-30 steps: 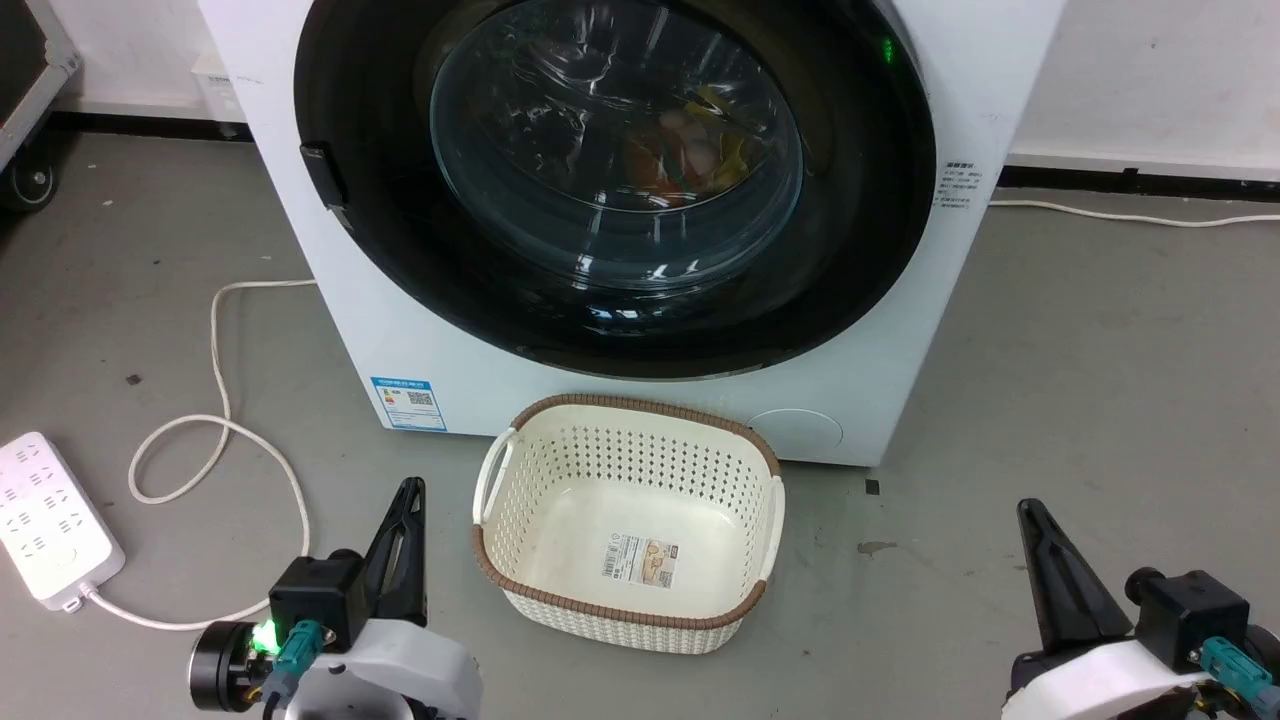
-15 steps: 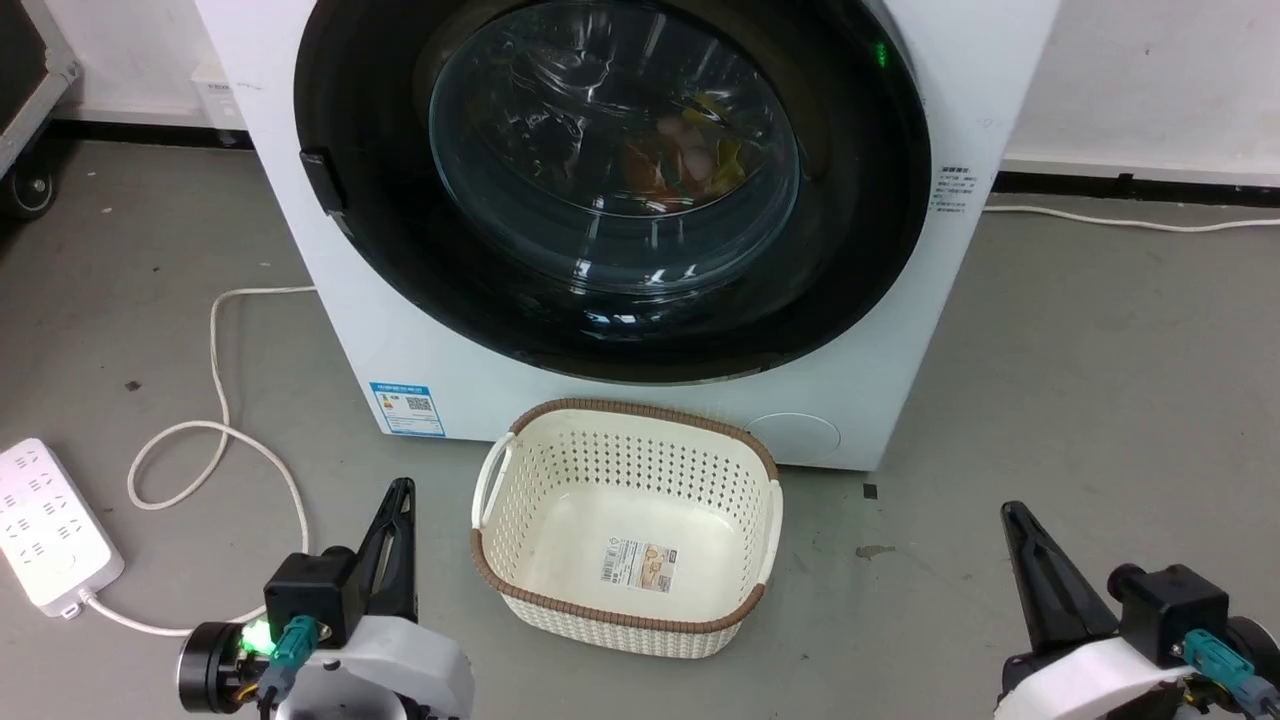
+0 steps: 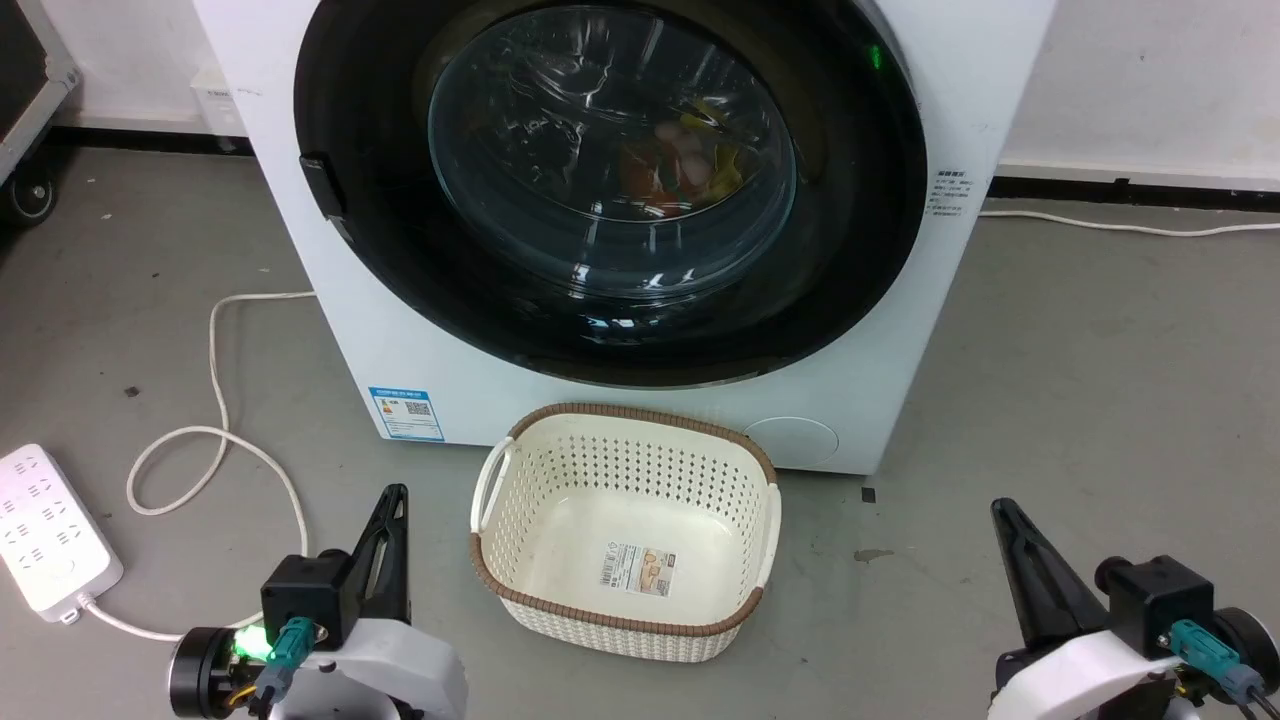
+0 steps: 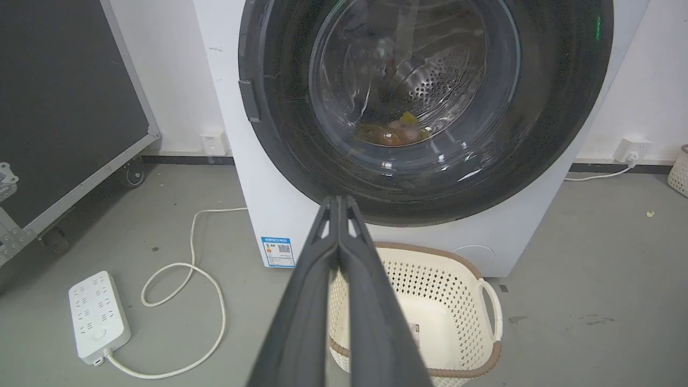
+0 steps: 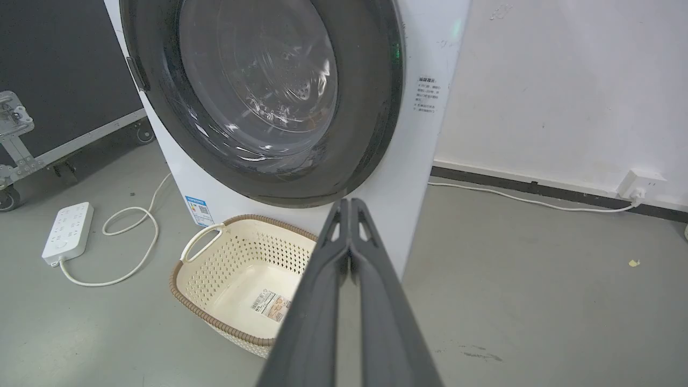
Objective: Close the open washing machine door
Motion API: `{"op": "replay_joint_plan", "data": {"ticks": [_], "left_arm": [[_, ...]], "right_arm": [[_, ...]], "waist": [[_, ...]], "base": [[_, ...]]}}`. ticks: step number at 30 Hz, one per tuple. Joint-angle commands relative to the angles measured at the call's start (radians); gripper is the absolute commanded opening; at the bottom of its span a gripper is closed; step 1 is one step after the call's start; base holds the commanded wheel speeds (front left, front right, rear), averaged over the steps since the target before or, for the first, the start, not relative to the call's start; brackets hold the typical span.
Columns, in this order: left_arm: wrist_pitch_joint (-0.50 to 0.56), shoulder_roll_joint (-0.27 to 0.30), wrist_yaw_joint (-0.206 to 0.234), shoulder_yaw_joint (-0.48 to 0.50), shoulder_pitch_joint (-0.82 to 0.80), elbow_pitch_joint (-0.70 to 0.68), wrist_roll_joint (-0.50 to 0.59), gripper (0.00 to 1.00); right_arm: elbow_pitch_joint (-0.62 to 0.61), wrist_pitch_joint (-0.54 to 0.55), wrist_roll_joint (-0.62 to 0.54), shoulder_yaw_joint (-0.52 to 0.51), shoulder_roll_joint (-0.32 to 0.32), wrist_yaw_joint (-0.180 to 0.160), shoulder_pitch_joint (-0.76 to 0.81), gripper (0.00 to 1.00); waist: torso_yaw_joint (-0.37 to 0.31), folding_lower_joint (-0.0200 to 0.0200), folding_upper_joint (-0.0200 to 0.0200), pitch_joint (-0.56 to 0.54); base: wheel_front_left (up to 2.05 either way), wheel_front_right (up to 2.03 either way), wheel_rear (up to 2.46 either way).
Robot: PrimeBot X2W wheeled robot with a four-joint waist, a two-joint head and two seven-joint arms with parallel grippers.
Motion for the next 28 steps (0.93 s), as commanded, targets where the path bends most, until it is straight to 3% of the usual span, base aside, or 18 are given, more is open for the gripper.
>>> {"op": "replay_joint_plan", "data": {"ticks": [1, 28], "left_arm": [[0.006, 0.001, 0.009, 0.004, 0.011, -0.007, 0.011, 0.0], [0.052, 0.001, 0.019, 0.021, 0.021, -0.036, 0.042, 0.0]], "right_arm": [[-0.009, 0.007, -0.01, 0.003, 0.006, -0.001, -0.011, 0.0], [-0.021, 0.054, -0.043, 0.017, 0.008, -0.001, -0.016, 0.0]], "waist": [[0.0, 0.0, 0.0, -0.001], [-0.005, 0.0, 0.0, -0.012]], "base": [[0.0, 0.0, 0.0], [0.0, 0.0, 0.0]]}}
